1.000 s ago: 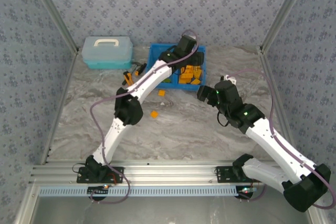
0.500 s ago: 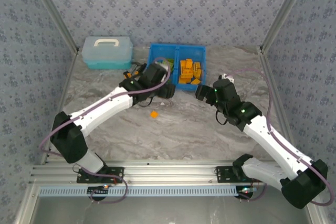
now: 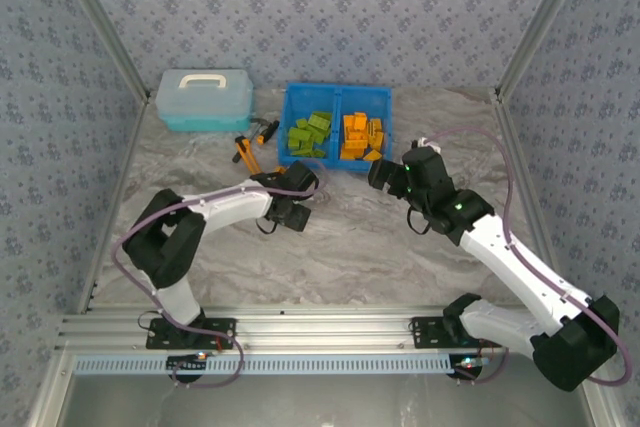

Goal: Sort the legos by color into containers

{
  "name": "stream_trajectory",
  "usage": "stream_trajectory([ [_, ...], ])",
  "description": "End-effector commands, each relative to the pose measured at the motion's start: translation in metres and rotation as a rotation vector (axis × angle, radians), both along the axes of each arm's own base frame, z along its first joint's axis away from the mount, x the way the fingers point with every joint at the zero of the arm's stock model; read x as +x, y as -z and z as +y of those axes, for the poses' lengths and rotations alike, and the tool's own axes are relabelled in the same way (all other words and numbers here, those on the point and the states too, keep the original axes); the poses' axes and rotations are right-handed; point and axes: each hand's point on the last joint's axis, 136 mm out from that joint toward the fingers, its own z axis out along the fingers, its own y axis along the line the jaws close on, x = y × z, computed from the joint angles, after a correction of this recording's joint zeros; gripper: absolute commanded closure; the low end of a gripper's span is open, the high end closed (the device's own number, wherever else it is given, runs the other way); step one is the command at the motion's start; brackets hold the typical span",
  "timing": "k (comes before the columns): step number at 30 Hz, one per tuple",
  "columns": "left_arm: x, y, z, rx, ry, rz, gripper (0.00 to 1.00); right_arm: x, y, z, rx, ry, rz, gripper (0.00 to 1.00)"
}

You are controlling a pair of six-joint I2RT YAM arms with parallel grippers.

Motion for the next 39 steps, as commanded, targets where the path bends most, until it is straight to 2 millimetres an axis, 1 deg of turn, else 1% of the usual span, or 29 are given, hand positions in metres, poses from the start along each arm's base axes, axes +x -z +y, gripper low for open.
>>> stream_trajectory([
  [1,0.012,0.001,-0.007,-0.044,0.018,-0.002,0.29,-0.003,-0.017,-0.005,0.014,0.014,-0.03,0.0],
  [4,0.011,0.007,-0.01,-0.084,0.017,0.022,0.3,-0.003,-0.015,-0.005,0.016,0.017,-0.026,0.0],
  [7,0.008,0.012,-0.013,-0.117,0.015,0.047,0.38,-0.002,-0.016,-0.003,0.02,0.013,-0.027,0.0],
  [12,0.004,0.025,-0.007,-0.12,-0.03,0.078,0.49,0.0,-0.019,0.001,0.025,0.005,-0.032,0.0],
  [16,0.001,0.028,0.0,-0.112,-0.072,0.096,0.51,0.0,-0.02,0.002,0.02,0.004,-0.033,0.0],
  [21,-0.008,0.033,0.002,-0.109,-0.08,0.13,0.64,0.0,-0.02,0.004,0.026,0.002,-0.037,0.0],
  [23,-0.007,0.028,0.001,-0.119,-0.088,0.123,0.65,0.001,-0.021,0.006,0.025,-0.002,-0.039,0.0],
  [25,-0.003,0.015,-0.002,-0.148,-0.091,0.094,0.65,0.001,-0.022,0.006,0.023,-0.002,-0.04,0.0],
  [27,0.005,-0.007,-0.007,-0.177,-0.091,0.05,0.66,0.0,-0.024,0.006,0.021,-0.002,-0.042,0.0],
  [29,0.017,-0.039,-0.018,-0.235,-0.081,-0.01,0.66,0.0,-0.025,0.005,0.022,0.001,-0.046,0.0],
  [30,0.024,-0.059,-0.025,-0.273,-0.073,-0.048,0.66,0.0,-0.025,0.006,0.022,0.0,-0.046,0.0],
  [31,0.031,-0.079,-0.036,-0.321,-0.055,-0.084,0.66,0.0,-0.026,0.006,0.021,-0.002,-0.048,0.0],
  [34,0.054,-0.131,-0.069,-0.447,-0.009,-0.184,0.65,0.0,-0.027,0.006,0.023,0.004,-0.054,0.0],
  [37,0.087,-0.165,-0.099,-0.513,0.017,-0.283,0.65,-0.002,-0.026,0.005,0.019,0.01,-0.057,0.0],
  [39,0.112,-0.181,-0.115,-0.534,0.017,-0.355,0.65,-0.003,-0.026,0.004,0.018,0.015,-0.06,0.0],
])
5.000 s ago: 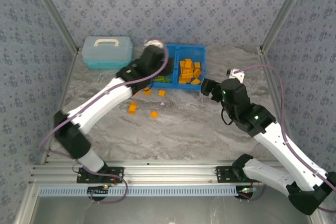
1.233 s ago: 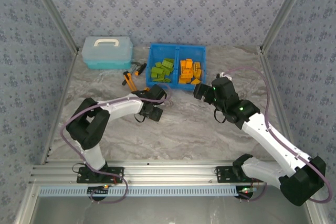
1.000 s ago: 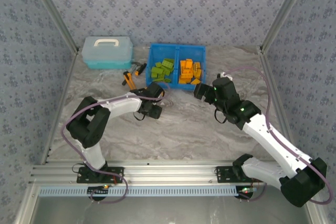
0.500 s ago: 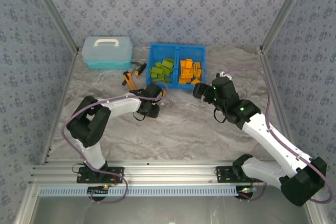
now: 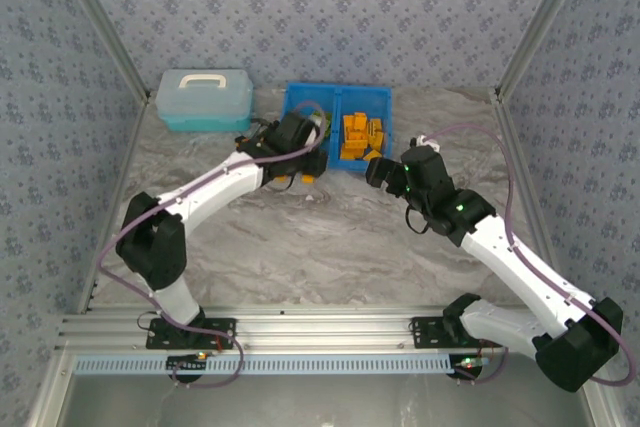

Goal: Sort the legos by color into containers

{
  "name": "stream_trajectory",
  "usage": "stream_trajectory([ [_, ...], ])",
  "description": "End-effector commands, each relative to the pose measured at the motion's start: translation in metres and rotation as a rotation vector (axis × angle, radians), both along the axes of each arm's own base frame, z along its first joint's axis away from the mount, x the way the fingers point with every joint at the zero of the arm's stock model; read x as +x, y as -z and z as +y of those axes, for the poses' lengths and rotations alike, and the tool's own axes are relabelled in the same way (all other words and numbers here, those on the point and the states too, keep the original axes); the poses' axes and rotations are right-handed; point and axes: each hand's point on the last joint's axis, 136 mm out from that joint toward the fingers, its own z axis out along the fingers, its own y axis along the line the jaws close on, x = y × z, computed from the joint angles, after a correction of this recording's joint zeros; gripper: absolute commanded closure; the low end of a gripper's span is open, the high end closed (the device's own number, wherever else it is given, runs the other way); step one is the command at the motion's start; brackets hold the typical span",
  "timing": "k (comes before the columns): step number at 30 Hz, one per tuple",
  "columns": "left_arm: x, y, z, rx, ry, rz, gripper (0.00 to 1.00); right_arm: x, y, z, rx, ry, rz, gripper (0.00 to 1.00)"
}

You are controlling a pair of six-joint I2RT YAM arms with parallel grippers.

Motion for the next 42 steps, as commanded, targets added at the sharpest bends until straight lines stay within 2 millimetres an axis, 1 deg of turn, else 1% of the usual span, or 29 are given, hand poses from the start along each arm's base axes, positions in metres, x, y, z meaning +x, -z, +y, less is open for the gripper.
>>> stream_trajectory([
  [1,0.04,-0.025,-0.033,-0.059,0.001,-0.118,0.65,-0.002,-0.011,-0.005,0.007,0.031,-0.025,0.0],
  [2,0.052,-0.028,-0.041,-0.063,-0.005,-0.154,0.65,-0.004,-0.01,-0.006,0.007,0.034,-0.023,0.0],
  [4,0.079,-0.029,-0.059,-0.047,-0.02,-0.232,0.65,-0.006,-0.009,-0.008,0.007,0.037,-0.024,0.0],
  [7,0.11,-0.023,-0.087,-0.038,-0.023,-0.303,0.64,-0.009,-0.009,-0.013,0.002,0.048,-0.03,0.0],
  [8,0.118,-0.022,-0.096,-0.042,-0.023,-0.318,0.64,-0.01,-0.009,-0.015,-0.003,0.05,-0.03,0.0],
  [9,0.126,-0.017,-0.104,-0.039,-0.023,-0.322,0.64,-0.011,-0.01,-0.016,-0.006,0.05,-0.032,0.0],
  [12,0.145,-0.003,-0.119,-0.025,-0.032,-0.329,0.61,-0.013,-0.012,-0.019,-0.015,0.052,-0.035,0.0],
  [14,0.152,0.001,-0.127,-0.024,-0.029,-0.335,0.58,-0.014,-0.013,-0.021,-0.018,0.058,-0.037,0.0],
  [15,0.153,0.003,-0.132,-0.026,-0.024,-0.339,0.55,-0.014,-0.012,-0.021,-0.019,0.057,-0.036,0.0],
  [17,0.152,-0.001,-0.139,-0.036,-0.006,-0.354,0.45,-0.015,-0.012,-0.022,-0.021,0.058,-0.036,0.0],
  [18,0.151,-0.008,-0.14,-0.043,0.0,-0.361,0.4,-0.015,-0.012,-0.022,-0.019,0.058,-0.036,0.0],
  [20,0.146,-0.025,-0.141,-0.052,0.006,-0.374,0.34,-0.014,-0.011,-0.022,-0.019,0.057,-0.034,0.0],
  [21,0.143,-0.037,-0.14,-0.06,0.008,-0.38,0.32,-0.014,-0.012,-0.022,-0.018,0.056,-0.038,0.0],
  [23,0.134,-0.061,-0.135,-0.083,0.008,-0.386,0.32,-0.013,-0.014,-0.021,-0.015,0.054,-0.042,0.0],
  [26,0.114,-0.092,-0.117,-0.117,-0.003,-0.392,0.33,-0.012,-0.017,-0.021,-0.016,0.054,-0.049,0.0],
  [29,0.086,-0.112,-0.083,-0.119,-0.037,-0.409,0.33,-0.011,-0.017,-0.02,-0.015,0.054,-0.047,0.0],
  [32,0.06,-0.103,-0.033,-0.032,-0.101,-0.396,0.33,-0.01,-0.015,-0.018,-0.009,0.05,-0.044,0.0],
  [34,0.043,-0.088,0.005,0.046,-0.158,-0.362,0.33,-0.007,-0.015,-0.015,-0.001,0.044,-0.048,0.0],
  [35,0.035,-0.076,0.019,0.074,-0.168,-0.336,0.33,-0.006,-0.015,-0.014,0.004,0.04,-0.049,0.0],
  [37,0.018,-0.046,0.05,0.113,-0.19,-0.26,0.34,-0.002,-0.013,-0.009,0.005,0.026,-0.043,0.0],
  [38,0.011,-0.034,0.061,0.12,-0.193,-0.219,0.33,-0.001,-0.012,-0.007,0.003,0.021,-0.039,0.0],
  [40,0.001,0.0,0.086,0.139,-0.205,-0.112,0.32,0.003,-0.01,-0.003,0.0,0.01,-0.026,0.0],
  [42,-0.007,0.03,0.102,0.173,-0.202,-0.028,0.32,0.005,-0.01,0.002,0.004,-0.001,-0.022,0.0],
])
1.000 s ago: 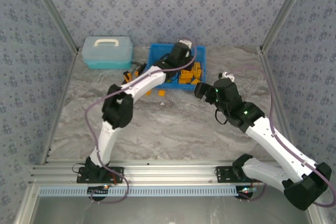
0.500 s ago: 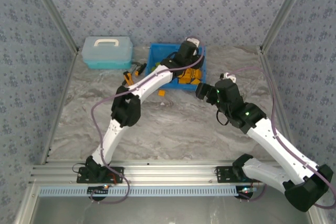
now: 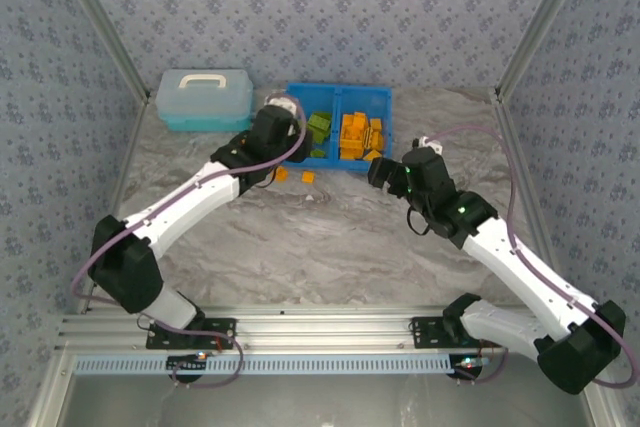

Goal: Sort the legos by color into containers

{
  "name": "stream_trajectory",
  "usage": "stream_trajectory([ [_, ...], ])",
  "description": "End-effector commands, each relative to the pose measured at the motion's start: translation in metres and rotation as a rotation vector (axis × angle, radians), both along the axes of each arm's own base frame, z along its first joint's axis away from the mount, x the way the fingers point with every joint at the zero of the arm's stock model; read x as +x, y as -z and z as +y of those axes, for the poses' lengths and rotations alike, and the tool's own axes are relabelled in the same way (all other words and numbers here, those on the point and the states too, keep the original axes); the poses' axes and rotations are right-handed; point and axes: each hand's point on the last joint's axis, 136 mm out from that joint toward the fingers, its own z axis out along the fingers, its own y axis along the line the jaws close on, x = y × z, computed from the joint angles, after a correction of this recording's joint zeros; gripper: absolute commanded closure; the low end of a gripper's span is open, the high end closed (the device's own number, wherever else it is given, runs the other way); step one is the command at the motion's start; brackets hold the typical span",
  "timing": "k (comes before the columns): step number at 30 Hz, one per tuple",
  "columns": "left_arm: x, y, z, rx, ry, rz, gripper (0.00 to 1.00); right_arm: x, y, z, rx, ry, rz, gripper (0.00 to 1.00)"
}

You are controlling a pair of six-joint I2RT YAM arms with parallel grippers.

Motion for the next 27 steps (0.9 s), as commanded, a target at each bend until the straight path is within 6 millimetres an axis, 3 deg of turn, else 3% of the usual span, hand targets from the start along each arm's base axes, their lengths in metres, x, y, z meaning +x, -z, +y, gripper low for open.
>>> stream_trajectory([
  [1,-0.021,0.071,0.027,0.071,-0.012,0.208,0.32,0.006,-0.011,0.007,0.02,-0.02,-0.019,0.0],
  [5,-0.024,0.101,0.035,0.102,0.007,0.25,0.31,0.007,-0.009,0.008,0.021,-0.02,-0.013,0.0],
  [12,-0.001,0.134,0.05,0.118,-0.01,0.312,0.29,0.003,-0.01,0.006,0.013,-0.014,-0.005,0.0],
  [18,0.017,0.156,0.039,0.17,0.069,0.32,0.22,0.003,-0.008,0.006,0.006,-0.007,-0.003,0.0],
  [22,0.026,0.161,0.033,0.163,0.09,0.303,0.15,0.005,-0.008,0.009,0.01,-0.013,0.004,0.0],
  [27,0.034,0.17,0.029,0.162,0.11,0.306,0.13,0.005,-0.01,0.009,0.005,-0.01,-0.001,0.0],
])
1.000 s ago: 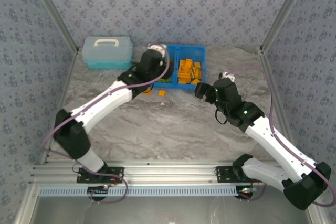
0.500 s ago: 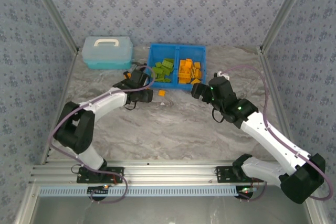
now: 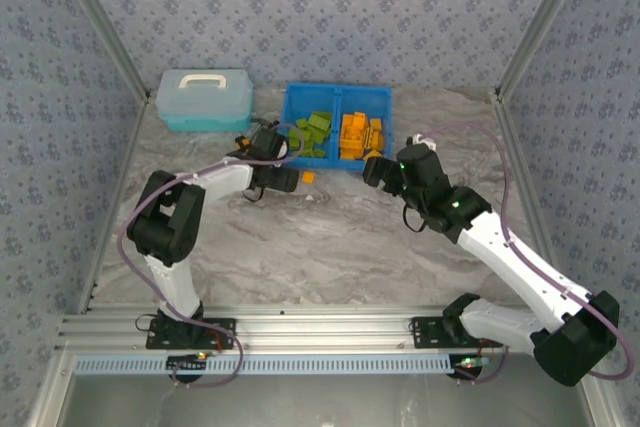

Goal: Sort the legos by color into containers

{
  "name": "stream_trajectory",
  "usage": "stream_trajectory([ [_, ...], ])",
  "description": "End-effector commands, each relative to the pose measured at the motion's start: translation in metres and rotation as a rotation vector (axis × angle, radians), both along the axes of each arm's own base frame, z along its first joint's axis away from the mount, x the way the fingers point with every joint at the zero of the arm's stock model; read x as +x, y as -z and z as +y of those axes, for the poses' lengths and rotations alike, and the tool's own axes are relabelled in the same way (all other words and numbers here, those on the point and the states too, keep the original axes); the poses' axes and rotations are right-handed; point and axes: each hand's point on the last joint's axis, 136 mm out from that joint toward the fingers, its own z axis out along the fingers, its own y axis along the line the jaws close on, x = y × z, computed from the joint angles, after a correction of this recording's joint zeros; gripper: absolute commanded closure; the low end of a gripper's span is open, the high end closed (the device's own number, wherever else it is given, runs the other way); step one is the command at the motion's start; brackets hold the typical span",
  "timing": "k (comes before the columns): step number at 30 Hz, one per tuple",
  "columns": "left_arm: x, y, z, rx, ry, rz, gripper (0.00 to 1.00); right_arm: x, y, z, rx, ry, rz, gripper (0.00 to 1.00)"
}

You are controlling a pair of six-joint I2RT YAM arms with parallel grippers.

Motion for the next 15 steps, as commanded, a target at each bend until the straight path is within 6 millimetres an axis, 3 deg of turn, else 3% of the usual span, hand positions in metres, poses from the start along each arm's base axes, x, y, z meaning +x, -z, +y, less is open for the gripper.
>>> stream_trajectory([
  [1,0.015,-0.003,-0.011,-0.033,0.045,-0.029,0.13,0.001,-0.012,0.001,0.003,0.008,-0.017,0.0],
  [6,0.019,0.008,-0.015,-0.033,0.056,-0.007,0.17,0.001,-0.012,0.001,0.007,0.01,-0.016,0.0],
  [15,0.014,0.028,-0.013,-0.031,0.04,0.032,0.39,0.0,-0.016,0.005,0.006,0.001,-0.02,0.0],
])
